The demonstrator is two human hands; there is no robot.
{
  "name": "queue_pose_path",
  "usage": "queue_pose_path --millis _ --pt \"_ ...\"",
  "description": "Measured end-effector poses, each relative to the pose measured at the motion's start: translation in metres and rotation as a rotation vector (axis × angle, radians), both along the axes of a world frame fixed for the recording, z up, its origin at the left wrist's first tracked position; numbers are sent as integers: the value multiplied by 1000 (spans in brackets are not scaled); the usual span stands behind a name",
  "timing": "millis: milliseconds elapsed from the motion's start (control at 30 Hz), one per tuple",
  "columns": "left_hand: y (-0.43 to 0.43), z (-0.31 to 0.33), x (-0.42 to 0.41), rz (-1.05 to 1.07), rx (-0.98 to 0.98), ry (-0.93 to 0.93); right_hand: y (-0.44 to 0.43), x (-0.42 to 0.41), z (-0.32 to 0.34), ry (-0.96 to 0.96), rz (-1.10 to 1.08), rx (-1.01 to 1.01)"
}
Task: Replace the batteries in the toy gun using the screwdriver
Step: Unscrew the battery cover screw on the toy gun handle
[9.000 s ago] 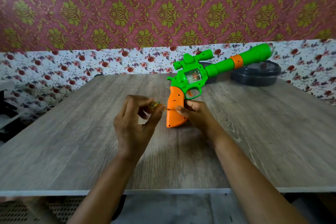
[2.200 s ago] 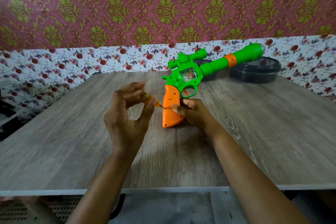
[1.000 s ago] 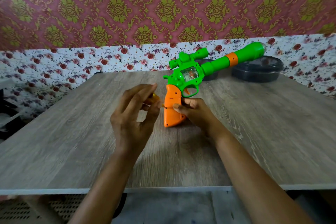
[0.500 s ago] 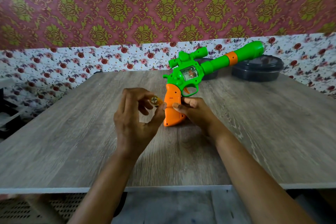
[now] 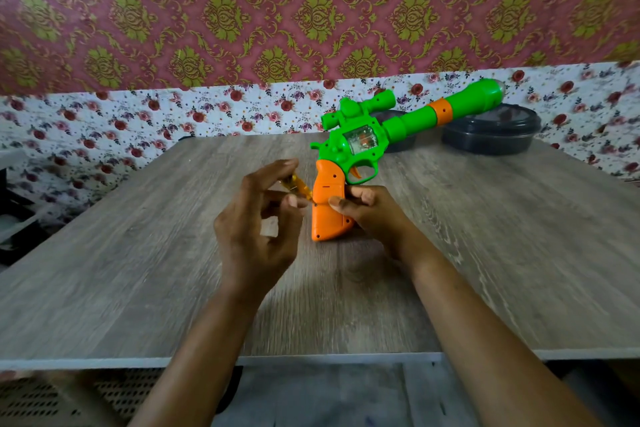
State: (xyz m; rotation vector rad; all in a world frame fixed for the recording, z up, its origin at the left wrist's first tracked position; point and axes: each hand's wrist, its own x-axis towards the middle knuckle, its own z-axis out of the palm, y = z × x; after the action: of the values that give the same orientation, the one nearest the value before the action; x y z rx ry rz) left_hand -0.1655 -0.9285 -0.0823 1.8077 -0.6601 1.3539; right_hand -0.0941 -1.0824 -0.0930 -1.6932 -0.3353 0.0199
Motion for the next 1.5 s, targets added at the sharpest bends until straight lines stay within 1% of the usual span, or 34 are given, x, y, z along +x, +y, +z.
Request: queue_pose_path --millis 300,467,767,900,1033,1133,1333,1500 --pt "-1 1 1 15 -65 -1 -1 1 1 11 7 -5" --pt "2 1 4 80 8 -52 0 1 1 8 4 -9" --pt "4 1 6 96 -8 -36 0 0 2 -1 -7 -28" --pt "3 2 5 82 -63 -44 0 -3 3 16 -2 -11" --pt "0 1 1 43 -124 19 1 -3 4 18 -1 -2" --pt "3 1 3 76 -71 -2 1 -3 4 17 -2 -4" --pt "2 0 4 33 -5 16 1 -2 3 28 -27 -29" --pt "1 1 4 59 13 7 1 -2 4 14 -29 -37"
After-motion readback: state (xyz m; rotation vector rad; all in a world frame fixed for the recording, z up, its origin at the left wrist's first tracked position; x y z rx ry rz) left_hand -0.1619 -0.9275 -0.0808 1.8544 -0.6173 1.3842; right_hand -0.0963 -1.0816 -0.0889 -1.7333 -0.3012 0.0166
